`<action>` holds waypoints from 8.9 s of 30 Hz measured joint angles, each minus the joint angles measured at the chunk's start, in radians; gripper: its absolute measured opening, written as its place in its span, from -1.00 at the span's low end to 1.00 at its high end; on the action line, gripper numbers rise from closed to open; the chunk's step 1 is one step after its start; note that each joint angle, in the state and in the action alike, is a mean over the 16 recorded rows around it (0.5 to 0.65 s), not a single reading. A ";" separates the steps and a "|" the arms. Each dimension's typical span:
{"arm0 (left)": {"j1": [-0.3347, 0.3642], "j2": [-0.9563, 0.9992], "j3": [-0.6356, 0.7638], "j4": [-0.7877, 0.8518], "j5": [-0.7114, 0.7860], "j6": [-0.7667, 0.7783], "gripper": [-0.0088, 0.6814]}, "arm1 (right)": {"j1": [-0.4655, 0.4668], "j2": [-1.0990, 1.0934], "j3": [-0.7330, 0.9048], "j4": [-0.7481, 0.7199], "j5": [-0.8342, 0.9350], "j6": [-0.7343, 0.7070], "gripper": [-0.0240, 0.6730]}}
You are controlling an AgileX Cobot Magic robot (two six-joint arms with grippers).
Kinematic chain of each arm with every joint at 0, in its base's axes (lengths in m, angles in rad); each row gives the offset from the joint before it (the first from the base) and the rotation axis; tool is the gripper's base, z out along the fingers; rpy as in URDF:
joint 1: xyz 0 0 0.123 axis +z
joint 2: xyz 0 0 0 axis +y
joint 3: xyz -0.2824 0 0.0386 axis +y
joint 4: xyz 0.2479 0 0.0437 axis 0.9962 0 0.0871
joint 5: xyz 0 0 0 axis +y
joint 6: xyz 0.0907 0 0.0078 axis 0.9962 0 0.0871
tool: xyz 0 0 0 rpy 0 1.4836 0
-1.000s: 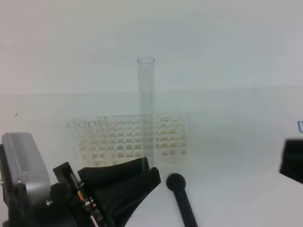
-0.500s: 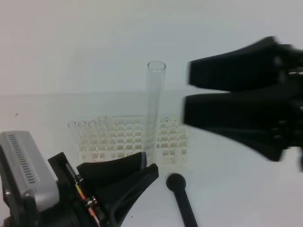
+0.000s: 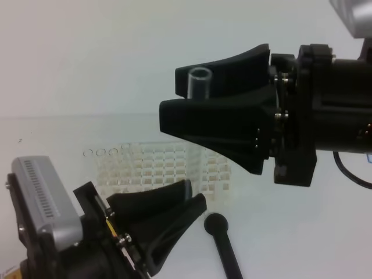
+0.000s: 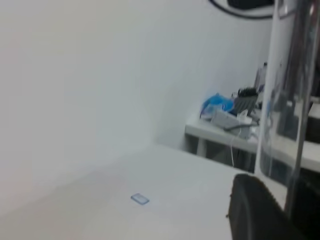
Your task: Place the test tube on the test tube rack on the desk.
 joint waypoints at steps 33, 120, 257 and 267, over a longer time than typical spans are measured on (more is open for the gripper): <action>0.000 0.009 0.000 -0.107 -0.052 0.006 -0.66 | 0.001 0.015 -0.048 0.015 0.012 -0.042 -0.10; 0.613 -0.796 0.000 -0.259 1.075 0.100 -0.98 | 0.001 0.073 -0.089 0.034 -0.332 -0.245 -0.57; 0.913 -0.906 0.379 -0.465 0.984 0.365 -0.98 | 0.329 0.987 -0.159 -1.224 -1.795 1.247 -0.52; 0.912 -0.914 0.377 -0.465 0.984 0.365 -0.98 | 0.329 0.944 -0.159 -1.207 -1.741 1.213 -0.34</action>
